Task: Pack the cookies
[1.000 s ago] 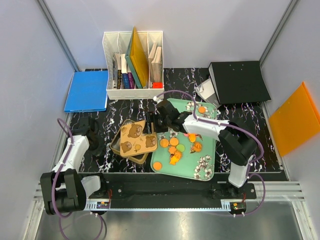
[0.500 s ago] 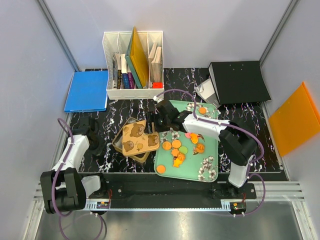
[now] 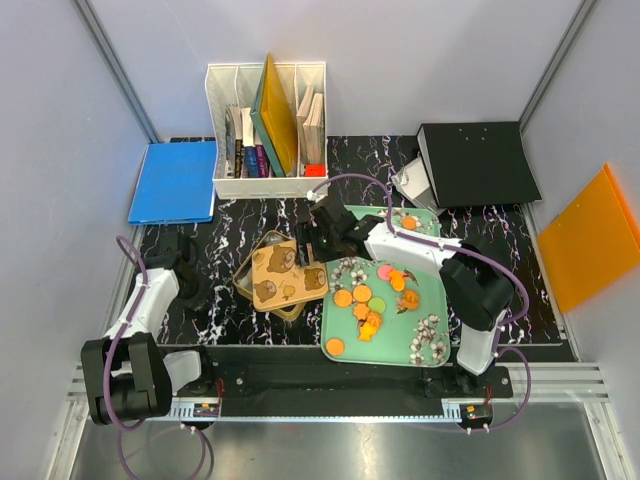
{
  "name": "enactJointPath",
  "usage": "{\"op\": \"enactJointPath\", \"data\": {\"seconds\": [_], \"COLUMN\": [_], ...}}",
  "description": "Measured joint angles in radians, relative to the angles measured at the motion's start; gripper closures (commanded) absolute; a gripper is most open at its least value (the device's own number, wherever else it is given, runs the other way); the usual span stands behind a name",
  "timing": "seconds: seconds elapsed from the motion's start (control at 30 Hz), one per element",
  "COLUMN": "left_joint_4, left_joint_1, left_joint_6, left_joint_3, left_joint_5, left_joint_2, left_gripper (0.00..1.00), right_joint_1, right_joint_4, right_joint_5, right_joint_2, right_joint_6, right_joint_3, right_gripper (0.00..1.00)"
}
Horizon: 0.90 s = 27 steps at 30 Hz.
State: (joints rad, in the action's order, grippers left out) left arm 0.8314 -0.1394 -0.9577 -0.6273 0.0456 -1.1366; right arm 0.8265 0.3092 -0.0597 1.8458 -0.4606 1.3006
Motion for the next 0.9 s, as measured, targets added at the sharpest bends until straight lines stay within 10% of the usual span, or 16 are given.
{"op": "enactJointPath", "data": {"seconds": [0.9], "left_joint_4": [-0.036], "left_joint_1": [0.0], "left_joint_6": [0.061], "left_joint_3": [-0.027], "left_joint_5": [-0.066], "left_joint_2": [-0.056], "left_gripper": [0.65], "right_joint_1": [-0.089], "right_joint_4": [0.214], "right_joint_5": [0.134], "right_joint_2": [-0.034], "right_joint_6": [0.1], "right_joint_3": [0.022], "right_gripper": [0.15]}}
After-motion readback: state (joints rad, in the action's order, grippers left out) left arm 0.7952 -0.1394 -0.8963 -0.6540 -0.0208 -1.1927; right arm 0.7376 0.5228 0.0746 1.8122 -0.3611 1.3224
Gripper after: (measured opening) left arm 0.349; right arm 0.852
